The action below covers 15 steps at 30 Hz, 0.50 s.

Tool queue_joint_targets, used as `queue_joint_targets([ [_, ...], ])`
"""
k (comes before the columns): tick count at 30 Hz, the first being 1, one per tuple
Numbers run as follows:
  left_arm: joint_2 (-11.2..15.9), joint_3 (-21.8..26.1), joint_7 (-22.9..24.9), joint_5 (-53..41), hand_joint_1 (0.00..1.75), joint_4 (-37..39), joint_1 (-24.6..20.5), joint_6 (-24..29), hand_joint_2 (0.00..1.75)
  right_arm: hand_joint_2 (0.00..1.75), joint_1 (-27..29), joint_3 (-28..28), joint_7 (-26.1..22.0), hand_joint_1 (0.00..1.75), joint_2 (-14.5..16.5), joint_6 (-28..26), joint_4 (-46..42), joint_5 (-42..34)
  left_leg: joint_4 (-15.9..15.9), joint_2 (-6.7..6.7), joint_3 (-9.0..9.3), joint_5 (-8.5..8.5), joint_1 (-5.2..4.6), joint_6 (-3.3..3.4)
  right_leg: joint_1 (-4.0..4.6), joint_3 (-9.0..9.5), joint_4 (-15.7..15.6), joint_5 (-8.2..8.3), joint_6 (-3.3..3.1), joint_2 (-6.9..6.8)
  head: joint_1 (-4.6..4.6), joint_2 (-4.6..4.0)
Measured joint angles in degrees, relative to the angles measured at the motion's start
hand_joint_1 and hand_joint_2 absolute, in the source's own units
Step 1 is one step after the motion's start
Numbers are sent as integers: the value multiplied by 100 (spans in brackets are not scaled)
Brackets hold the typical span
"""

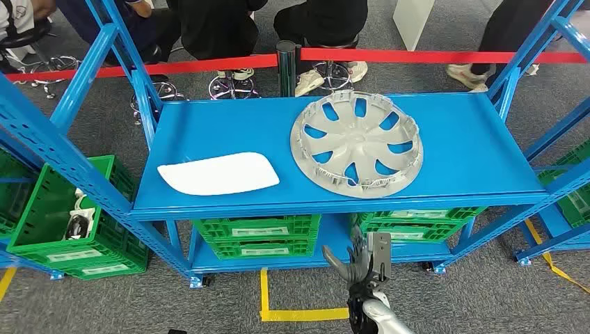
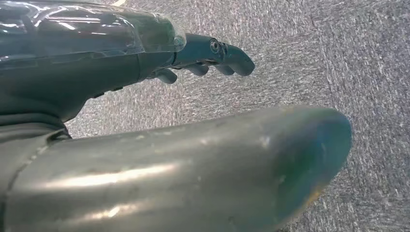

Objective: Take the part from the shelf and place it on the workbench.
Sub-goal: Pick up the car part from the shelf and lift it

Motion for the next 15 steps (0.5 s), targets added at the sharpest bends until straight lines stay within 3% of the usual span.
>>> queue_joint_targets([
  [15,-40,-20,-29,121,0,85,-24,154,0,175,173,-527,10,0,-149,-709,-2822,1327,2,-26,2,1,-1,1,-1,1,0,3,3,4,2,0],
])
